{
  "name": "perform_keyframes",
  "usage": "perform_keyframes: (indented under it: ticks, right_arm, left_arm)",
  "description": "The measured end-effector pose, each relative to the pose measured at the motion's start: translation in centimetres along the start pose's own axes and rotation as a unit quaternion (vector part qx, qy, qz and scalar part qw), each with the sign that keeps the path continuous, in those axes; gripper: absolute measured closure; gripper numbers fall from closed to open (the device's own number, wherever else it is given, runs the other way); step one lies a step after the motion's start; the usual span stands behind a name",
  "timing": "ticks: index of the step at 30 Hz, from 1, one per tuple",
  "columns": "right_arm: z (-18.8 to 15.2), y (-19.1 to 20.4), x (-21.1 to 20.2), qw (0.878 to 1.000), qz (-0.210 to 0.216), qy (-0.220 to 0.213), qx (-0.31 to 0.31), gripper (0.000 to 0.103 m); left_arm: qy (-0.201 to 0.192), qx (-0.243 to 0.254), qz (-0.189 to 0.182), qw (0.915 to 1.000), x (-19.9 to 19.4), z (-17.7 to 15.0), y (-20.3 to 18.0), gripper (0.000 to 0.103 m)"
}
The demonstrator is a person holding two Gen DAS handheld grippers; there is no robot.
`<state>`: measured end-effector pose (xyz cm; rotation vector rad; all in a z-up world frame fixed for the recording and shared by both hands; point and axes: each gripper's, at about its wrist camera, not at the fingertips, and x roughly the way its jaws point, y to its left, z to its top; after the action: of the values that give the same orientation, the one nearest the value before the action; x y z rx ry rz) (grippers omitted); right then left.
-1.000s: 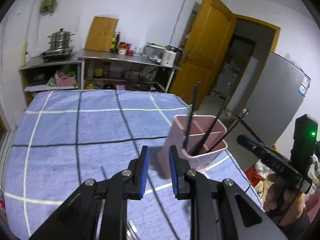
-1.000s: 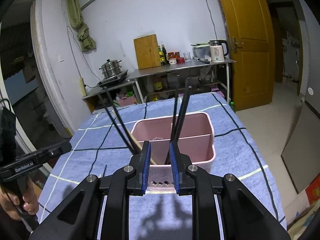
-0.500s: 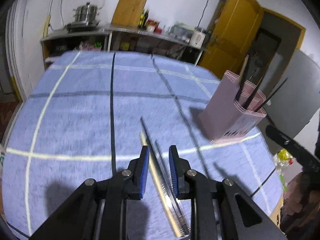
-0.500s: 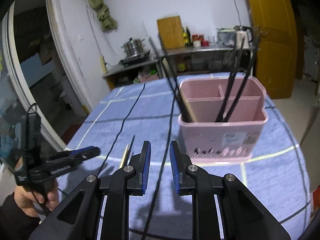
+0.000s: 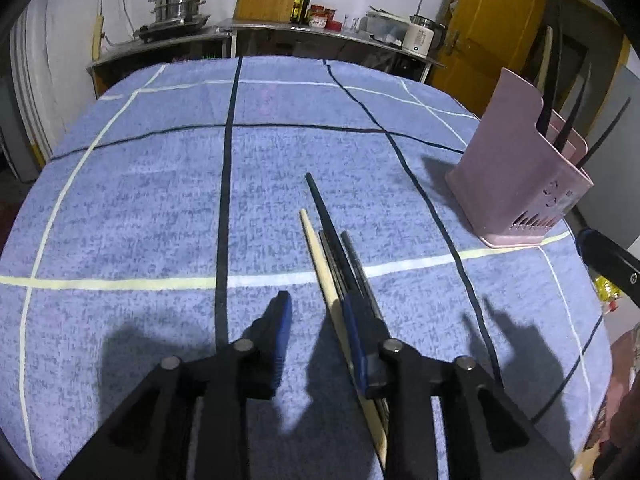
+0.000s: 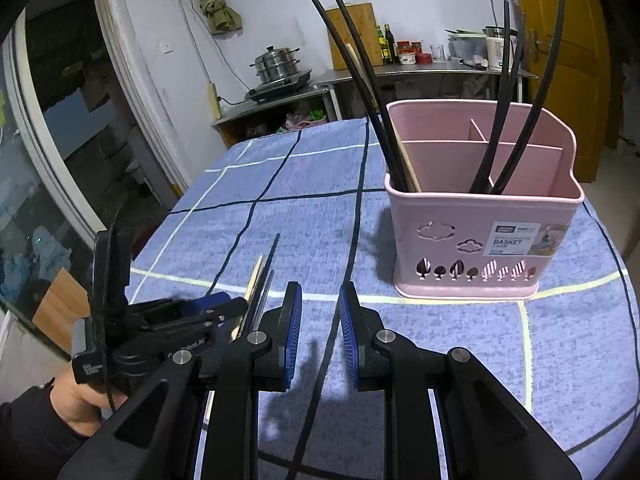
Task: Organize utensils
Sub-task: 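Move both open tools back down to the remaining chopsticks, then grasp a wooden chopstick with the left tool while the right tool grasps a thin metal chopstick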
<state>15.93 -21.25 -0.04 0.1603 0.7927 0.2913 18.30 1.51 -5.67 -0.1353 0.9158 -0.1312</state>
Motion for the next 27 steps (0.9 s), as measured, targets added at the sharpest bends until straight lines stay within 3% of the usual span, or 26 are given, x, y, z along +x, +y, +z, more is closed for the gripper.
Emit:
perform_keyframes:
  ticks: [5,8,14,19,27]
  right_arm:
    - [-0.2,0.1,0.6,1.000,0.005,0.006,0.001,0.083]
    - [-0.5,0.5,0.8,1.000,0.012,0.011,-0.003,0.083]
    - [-1.5,2.1,3.6,0.999,0.028,0.038,-0.014,0.083]
    - [-1.9,3.5,6.9,0.997,0.036,0.067,-0.015,0.083]
    - [-1.9,4.9,11.5,0.994,0.033,0.100,-0.024,0.083]
  left_arm:
    - [-0.009,0.009,0.021,0.9997,0.0,-0.2,-0.3,0.066]
    - [-0.009,0.033,0.036,0.9988,-0.3,-0.7,-0.2,0.073]
    - [0.001,0.027,0.029,0.9992,-1.1,-1.0,1.4,0.089]
    - [0.005,0.030,0.036,0.9989,-1.6,-1.0,2.9,0.090]
    - [0.005,-0.028,0.003,0.9996,-2.3,-0.2,5.7,0.090]
